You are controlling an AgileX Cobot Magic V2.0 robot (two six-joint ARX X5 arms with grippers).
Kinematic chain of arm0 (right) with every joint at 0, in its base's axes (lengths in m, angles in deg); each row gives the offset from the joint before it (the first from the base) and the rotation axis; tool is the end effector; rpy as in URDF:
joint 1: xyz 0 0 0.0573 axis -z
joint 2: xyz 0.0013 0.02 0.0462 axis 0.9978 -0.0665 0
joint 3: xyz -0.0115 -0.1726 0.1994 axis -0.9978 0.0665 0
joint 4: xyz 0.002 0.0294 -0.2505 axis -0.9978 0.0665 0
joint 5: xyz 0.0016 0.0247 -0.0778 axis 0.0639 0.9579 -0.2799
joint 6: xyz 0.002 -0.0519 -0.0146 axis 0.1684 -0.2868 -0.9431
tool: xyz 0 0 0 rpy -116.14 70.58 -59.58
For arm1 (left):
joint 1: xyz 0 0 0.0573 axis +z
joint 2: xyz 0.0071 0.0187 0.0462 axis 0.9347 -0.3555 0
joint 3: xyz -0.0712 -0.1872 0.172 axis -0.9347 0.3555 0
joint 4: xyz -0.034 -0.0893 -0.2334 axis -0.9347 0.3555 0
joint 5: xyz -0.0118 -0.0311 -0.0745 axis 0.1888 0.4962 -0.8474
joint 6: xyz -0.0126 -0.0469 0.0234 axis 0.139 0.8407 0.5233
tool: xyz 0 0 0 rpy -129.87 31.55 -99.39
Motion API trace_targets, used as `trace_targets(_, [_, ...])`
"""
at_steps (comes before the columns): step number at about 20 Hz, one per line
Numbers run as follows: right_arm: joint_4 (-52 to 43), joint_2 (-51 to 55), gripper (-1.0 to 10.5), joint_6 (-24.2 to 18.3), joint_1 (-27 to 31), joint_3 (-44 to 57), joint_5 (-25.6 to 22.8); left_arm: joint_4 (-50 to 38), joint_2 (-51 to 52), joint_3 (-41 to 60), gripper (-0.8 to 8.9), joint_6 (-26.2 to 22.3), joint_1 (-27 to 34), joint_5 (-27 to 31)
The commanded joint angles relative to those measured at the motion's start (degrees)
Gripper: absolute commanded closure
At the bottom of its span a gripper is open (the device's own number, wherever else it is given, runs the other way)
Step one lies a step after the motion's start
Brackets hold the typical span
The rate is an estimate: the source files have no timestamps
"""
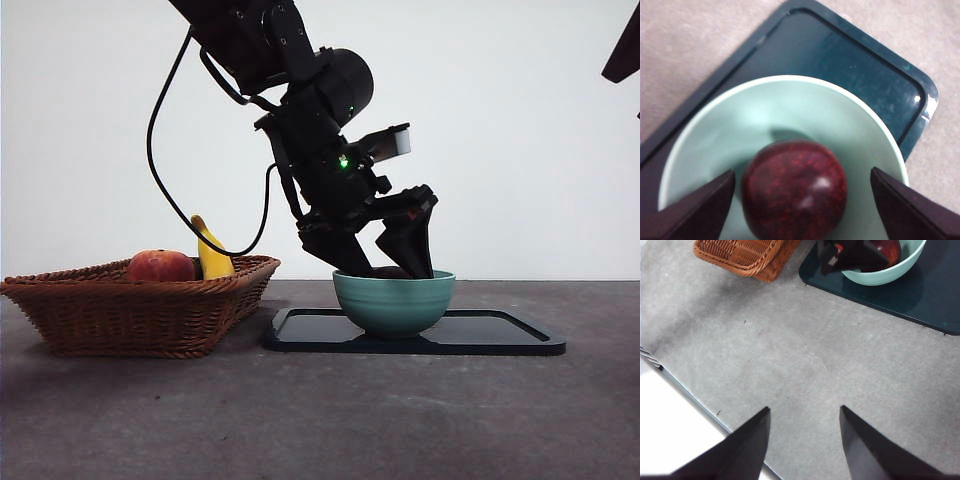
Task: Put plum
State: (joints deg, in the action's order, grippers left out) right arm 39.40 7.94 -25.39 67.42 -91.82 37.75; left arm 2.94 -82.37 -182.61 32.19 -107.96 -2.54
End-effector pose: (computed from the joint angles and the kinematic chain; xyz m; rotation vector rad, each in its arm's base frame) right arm 0.1172 0.0537 0.2814 0.1490 0.8573 0.7126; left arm 0.3637 -0.3001 0.1981 0.3904 0.8011 -0.9232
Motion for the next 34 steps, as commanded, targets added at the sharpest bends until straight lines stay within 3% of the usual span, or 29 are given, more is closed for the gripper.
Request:
trace_targets(1, [-0.48,-0.28,7.2,-0.31,-0.35,-0.33,0.0,-0.28,-1.75,-1.62,4.27,-0.94,-0.68,-0.13])
trace_targets(6, [-0.48,-0.26,7.2,-0.44,-0.35,-0.35,0.0,1.03,-1.77,-1.62,4.48,-1.01,-0.68,-0.07])
trace_targets(9, [-0.5,-0.26,7.2,-0.46,-0.35,-0.33,0.0,1.31,-1.75,-1.62,5.43,-0.94,-0.68,0.57])
trace_targets(17, [-0.52,-0.26,7.2,-0.48,-0.35,-0.33,0.0,1.33,-1.57,-2.08,5.48,-0.66,-0.57,0.57])
trace_targets(24, [-0.57,-0.26,7.2,-0.68,-0.33,-0.35,-0.42,8.41,0.07,-10.95,5.48,-0.46,-0.2,0.52])
trace_targets(28, [-0.77,-0.2,7.2,-0.7,-0.33,-0.35,-0.44,13.29,3.72,-16.61,5.47,2.25,1.29,0.5])
trace_targets(34, [-1.95,1.01,7.2,-0.66,-0.33,-0.35,-0.39,20.11,17.38,-16.94,5.47,5.35,5.84,0.46])
